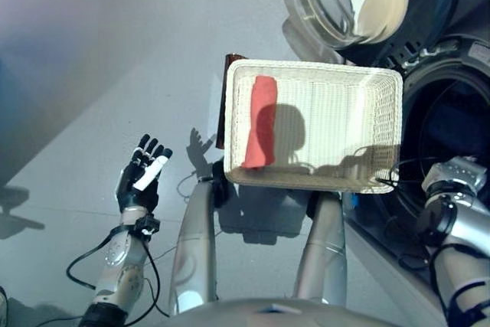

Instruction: Pick up the clothes and place them into the washing machine

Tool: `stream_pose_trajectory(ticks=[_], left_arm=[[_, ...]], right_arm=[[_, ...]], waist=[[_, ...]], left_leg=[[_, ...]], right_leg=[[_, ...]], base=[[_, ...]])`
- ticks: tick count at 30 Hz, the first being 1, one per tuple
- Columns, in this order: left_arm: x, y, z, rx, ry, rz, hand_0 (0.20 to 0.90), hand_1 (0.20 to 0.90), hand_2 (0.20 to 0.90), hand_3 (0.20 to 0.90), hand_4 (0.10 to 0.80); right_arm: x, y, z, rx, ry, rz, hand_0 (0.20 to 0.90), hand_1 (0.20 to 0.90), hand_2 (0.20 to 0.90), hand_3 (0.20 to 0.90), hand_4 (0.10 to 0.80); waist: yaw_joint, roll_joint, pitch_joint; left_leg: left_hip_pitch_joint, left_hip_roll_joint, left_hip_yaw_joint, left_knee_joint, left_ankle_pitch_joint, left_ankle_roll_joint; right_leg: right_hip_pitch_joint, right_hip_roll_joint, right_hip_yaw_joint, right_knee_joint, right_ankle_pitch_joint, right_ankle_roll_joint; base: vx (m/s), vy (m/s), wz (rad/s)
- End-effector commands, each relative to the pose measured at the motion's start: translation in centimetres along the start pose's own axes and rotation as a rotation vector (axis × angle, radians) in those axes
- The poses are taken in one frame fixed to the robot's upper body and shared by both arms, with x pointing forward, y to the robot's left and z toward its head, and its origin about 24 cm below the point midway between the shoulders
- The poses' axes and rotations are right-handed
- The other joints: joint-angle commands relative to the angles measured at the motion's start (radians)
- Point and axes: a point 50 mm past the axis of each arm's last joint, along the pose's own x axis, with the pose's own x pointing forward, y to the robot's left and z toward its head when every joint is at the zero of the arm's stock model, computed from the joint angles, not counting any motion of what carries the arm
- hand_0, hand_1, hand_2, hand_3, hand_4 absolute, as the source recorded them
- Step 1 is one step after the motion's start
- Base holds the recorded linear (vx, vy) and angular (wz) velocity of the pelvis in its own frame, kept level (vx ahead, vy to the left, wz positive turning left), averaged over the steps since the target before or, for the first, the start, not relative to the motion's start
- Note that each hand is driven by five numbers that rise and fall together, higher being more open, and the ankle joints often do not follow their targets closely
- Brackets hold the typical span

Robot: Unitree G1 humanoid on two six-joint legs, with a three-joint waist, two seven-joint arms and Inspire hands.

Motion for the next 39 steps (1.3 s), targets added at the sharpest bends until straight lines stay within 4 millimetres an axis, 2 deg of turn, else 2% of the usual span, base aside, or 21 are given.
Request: stream_pose_trajectory(ticks=[1,2,3,4,5,7,10,14,16,18,19,20,22,24,27,31,32,36,37,38,39], left_arm=[[0.4,0.3,3.3,-0.004,-0.176,-0.011,0.900,0.900,0.900,0.900,0.800],[0.3,0.5,3.3,-0.007,-0.181,0.003,0.900,0.900,0.900,0.900,0.800],[0.3,0.5,3.3,-0.005,-0.187,0.007,0.900,0.900,0.900,0.900,0.800],[0.2,0.7,3.4,-0.005,-0.196,0.020,0.900,0.900,0.900,0.900,0.800],[0.1,1.0,3.5,-0.005,-0.207,0.031,0.900,0.900,0.900,0.900,0.800],[0.0,1.2,3.6,-0.006,-0.221,0.048,0.900,0.900,0.900,0.900,0.800],[-0.2,1.5,3.6,-0.003,-0.237,0.071,0.900,0.900,0.900,0.900,0.800],[-0.3,1.7,3.8,0.016,-0.252,0.079,0.900,0.900,0.900,0.900,0.800],[-0.4,1.6,3.9,0.022,-0.260,0.073,0.900,0.900,0.900,0.900,0.800],[-0.5,1.8,4.1,0.038,-0.266,0.073,0.900,0.900,0.900,0.900,0.800],[-0.5,1.8,4.1,0.038,-0.266,0.073,0.900,0.900,0.900,0.900,0.800],[-0.7,1.9,4.1,0.055,-0.270,0.068,0.900,0.900,0.900,0.900,0.800],[-0.8,1.9,4.2,0.069,-0.278,0.058,0.900,0.900,0.900,0.900,0.800],[-0.7,1.9,4.5,0.085,-0.294,0.047,0.900,0.900,0.900,0.900,0.800],[-0.7,1.7,4.9,0.115,-0.303,0.014,0.900,0.900,0.900,0.900,0.800],[-0.7,1.3,5.3,0.137,-0.298,-0.043,0.900,0.900,0.900,0.900,0.800],[-0.7,1.2,5.4,0.139,-0.297,-0.052,0.900,0.900,0.900,0.900,0.800],[-0.5,0.8,5.3,0.138,-0.287,-0.073,0.900,0.900,0.900,0.900,0.800],[-0.5,0.8,5.3,0.137,-0.289,-0.073,0.900,0.900,0.900,0.900,0.800],[-0.5,0.6,5.1,0.132,-0.284,-0.084,0.900,0.900,0.900,0.900,0.800],[-0.5,0.5,5.2,0.129,-0.287,-0.088,0.900,0.900,0.900,0.900,0.800]], right_arm=[[-0.6,2.1,1.1,-0.223,-0.140,0.280,0.900,0.900,0.900,0.900,0.800],[-1.6,2.3,-0.2,-0.288,-0.134,0.366,0.900,0.900,0.900,0.900,0.800],[-2.4,2.3,-1.1,-0.365,-0.139,0.445,0.900,0.900,0.900,0.900,0.800],[-3.7,1.8,-2.7,-0.482,-0.135,0.548,0.900,0.900,0.900,0.900,0.800],[-4.9,1.4,-3.9,-0.554,-0.120,0.637,0.900,0.900,0.900,0.900,0.800],[-7.3,0.4,-5.7,-0.594,-0.075,0.782,0.900,0.900,0.900,0.900,0.800],[-10.0,-0.9,-7.3,-0.632,-0.024,0.917,0.900,0.900,0.900,0.900,0.800],[-13.1,-2.5,-9.1,-0.784,0.026,1.128,0.900,0.900,0.900,0.900,0.800],[-14.4,-3.0,-10.0,-0.947,-0.013,1.275,0.900,0.900,0.900,0.900,0.800],[-15.3,-3.2,-10.3,-1.116,-0.128,1.410,0.900,0.900,0.900,0.900,0.800],[-15.3,-3.2,-10.3,-1.116,-0.128,1.410,0.900,0.900,0.900,0.900,0.800],[-16.1,-3.3,-10.2,-1.286,-0.290,1.566,0.900,0.900,0.900,0.900,0.800],[-15.7,-3.1,-9.9,-1.463,-0.520,1.648,0.900,0.900,0.900,0.900,0.800],[-15.0,-2.5,-9.3,-1.649,-0.839,1.722,0.900,0.900,0.900,0.900,0.800],[-15.0,-1.6,-8.7,-1.791,-1.197,1.832,0.900,0.900,0.900,0.900,0.800],[-15.1,-0.8,-8.9,-1.911,-1.552,1.947,0.900,0.900,0.900,0.900,0.800],[-15.2,-0.7,-9.0,1.880,1.565,-1.915,0.900,0.900,0.900,0.900,0.800],[-16.1,-0.6,-9.8,1.757,1.602,-1.863,0.900,0.900,0.900,0.900,0.800],[-16.2,-0.6,-9.9,1.754,1.605,-1.863,0.900,0.900,0.900,0.900,0.800],[-16.7,-0.7,-10.3,1.713,1.613,-1.864,0.900,0.900,0.900,0.900,0.800],[-17.1,-0.7,-10.6,1.690,1.617,-1.877,0.900,0.900,0.900,0.900,0.800]], waist=[[0.009,-0.007,-0.025],[0.005,-0.008,-0.024],[0.003,-0.011,-0.012],[0.001,-0.014,-0.012],[-0.001,-0.016,-0.006],[-0.004,-0.021,0.004],[-0.010,-0.028,0.006],[-0.010,-0.037,0.004],[-0.005,-0.040,0.004],[-0.003,-0.041,0.002],[-0.003,-0.041,0.001],[0.000,-0.041,0.000],[0.005,-0.041,-0.004],[0.008,-0.038,-0.010],[0.014,-0.043,-0.019],[0.027,-0.046,-0.021],[0.028,-0.047,-0.021],[0.038,-0.047,-0.020],[0.035,-0.048,-0.014],[0.043,-0.048,-0.019],[0.045,-0.047,-0.017]], left_leg=[[0.097,0.044,-0.049,0.008,-0.082,-0.090],[0.108,0.046,-0.051,0.016,-0.110,-0.095],[0.097,0.042,-0.049,0.006,-0.074,-0.089],[0.109,0.046,-0.053,0.016,-0.105,-0.095],[0.108,0.045,-0.052,0.016,-0.102,-0.095],[0.104,0.045,-0.056,0.017,-0.097,-0.095],[0.100,0.045,-0.060,0.012,-0.092,-0.094],[0.090,0.043,-0.066,0.009,-0.084,-0.091],[0.086,0.043,-0.066,0.007,-0.080,-0.090],[0.082,0.041,-0.068,0.008,-0.079,-0.089],[0.082,0.041,-0.068,0.008,-0.079,-0.089],[0.076,0.040,-0.071,0.012,-0.081,-0.088],[0.074,0.040,-0.074,0.013,-0.083,-0.088],[0.072,0.037,-0.078,0.016,-0.087,-0.088],[0.073,0.036,-0.079,0.014,-0.091,-0.088],[0.075,0.035,-0.083,0.012,-0.092,-0.090],[0.074,0.034,-0.084,0.013,-0.092,-0.091],[0.073,0.031,-0.083,0.011,-0.090,-0.091],[0.063,0.027,-0.079,-0.003,-0.052,-0.084],[0.073,0.029,-0.083,0.010,-0.087,-0.091],[0.073,0.028,-0.083,0.011,-0.087,-0.091]], right_leg=[[-0.009,0.000,0.039,-0.072,0.109,-0.067],[0.000,0.004,0.040,-0.056,0.080,-0.063],[-0.007,0.003,0.038,-0.073,0.116,-0.069],[0.004,0.007,0.039,-0.058,0.084,-0.065],[0.005,0.008,0.036,-0.058,0.087,-0.066],[0.008,0.010,0.033,-0.061,0.092,-0.067],[0.011,0.009,0.029,-0.068,0.098,-0.067],[0.005,0.006,0.025,-0.072,0.104,-0.069],[0.001,0.005,0.024,-0.073,0.110,-0.069],[0.000,0.004,0.024,-0.073,0.111,-0.068],[0.000,0.004,0.024,-0.073,0.111,-0.068],[0.000,0.001,0.022,-0.070,0.109,-0.066],[0.001,-0.003,0.020,-0.070,0.106,-0.062],[-0.001,-0.009,0.017,-0.065,0.102,-0.057],[0.000,-0.015,0.016,-0.061,0.096,-0.051],[0.004,-0.021,0.013,-0.057,0.093,-0.046],[0.004,-0.021,0.013,-0.058,0.094,-0.045],[0.001,-0.022,0.015,-0.056,0.095,-0.045],[-0.005,-0.024,0.014,-0.077,0.132,-0.051],[0.003,-0.025,0.014,-0.057,0.095,-0.045],[0.003,-0.025,0.013,-0.054,0.095,-0.046]], base=[[-0.044,0.005,0.00],[-0.142,0.010,-0.02],[0.060,-0.013,0.01],[-0.041,-0.011,-0.01],[0.062,-0.023,-0.01],[-0.037,-0.017,-0.01],[0.000,0.000,0.00],[0.000,0.000,0.00],[0.000,0.000,0.00],[0.000,0.000,0.00],[0.000,0.000,0.00],[0.000,0.000,0.00],[0.000,0.000,0.00],[0.015,-0.005,0.01],[0.023,-0.006,0.04],[0.007,-0.003,0.04],[0.000,0.000,0.00],[-0.028,0.006,0.00],[0.000,0.000,0.00],[-0.002,0.000,0.06],[-0.001,0.005,0.08]])
